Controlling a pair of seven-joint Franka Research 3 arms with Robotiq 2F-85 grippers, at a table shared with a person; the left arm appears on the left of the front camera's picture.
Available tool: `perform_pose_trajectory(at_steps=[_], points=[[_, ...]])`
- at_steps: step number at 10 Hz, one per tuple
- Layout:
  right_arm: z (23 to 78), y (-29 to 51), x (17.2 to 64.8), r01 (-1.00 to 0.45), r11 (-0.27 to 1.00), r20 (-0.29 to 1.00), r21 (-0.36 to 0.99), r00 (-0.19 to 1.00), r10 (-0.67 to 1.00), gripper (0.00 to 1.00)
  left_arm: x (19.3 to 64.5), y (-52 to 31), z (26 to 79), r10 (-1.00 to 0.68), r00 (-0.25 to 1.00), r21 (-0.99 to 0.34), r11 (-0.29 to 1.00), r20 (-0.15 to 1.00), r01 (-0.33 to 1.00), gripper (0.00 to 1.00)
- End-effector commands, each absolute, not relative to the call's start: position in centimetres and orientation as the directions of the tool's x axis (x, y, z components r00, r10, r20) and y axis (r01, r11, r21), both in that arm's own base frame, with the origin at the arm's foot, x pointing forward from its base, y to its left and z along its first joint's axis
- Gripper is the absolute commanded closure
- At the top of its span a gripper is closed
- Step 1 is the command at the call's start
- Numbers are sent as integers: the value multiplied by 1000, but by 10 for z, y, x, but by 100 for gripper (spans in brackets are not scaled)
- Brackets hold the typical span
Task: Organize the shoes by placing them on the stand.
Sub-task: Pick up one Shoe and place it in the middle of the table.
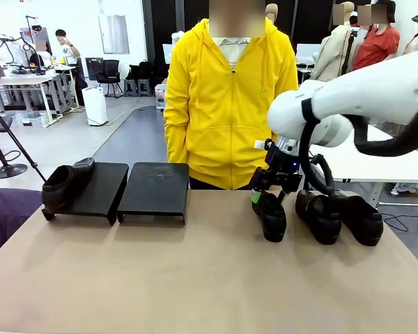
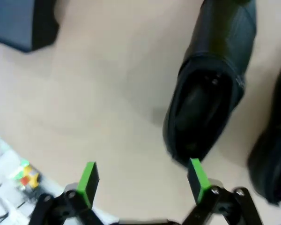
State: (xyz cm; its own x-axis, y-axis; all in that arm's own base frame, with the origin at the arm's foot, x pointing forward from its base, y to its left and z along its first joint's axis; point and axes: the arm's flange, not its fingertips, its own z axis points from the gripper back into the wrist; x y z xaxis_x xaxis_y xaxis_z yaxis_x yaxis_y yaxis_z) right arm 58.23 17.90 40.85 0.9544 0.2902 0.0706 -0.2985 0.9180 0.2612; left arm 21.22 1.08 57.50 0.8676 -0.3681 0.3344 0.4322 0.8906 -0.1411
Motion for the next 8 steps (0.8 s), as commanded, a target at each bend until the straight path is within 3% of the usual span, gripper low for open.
perform_pose_trajectory(at_steps=[1, 7, 8], points=[[392, 197, 608, -254, 949, 126, 186, 964, 233, 0, 212, 14, 576, -364, 871, -137, 895, 330, 425, 0], [350, 210, 630, -224, 964, 69, 144, 974, 216, 0, 212, 14, 576, -364, 871, -137, 895, 330, 425, 0], [350, 210, 630, -220, 965, 66, 141, 975, 213, 19, 212, 14, 576, -364, 871, -137, 895, 330, 425, 0]])
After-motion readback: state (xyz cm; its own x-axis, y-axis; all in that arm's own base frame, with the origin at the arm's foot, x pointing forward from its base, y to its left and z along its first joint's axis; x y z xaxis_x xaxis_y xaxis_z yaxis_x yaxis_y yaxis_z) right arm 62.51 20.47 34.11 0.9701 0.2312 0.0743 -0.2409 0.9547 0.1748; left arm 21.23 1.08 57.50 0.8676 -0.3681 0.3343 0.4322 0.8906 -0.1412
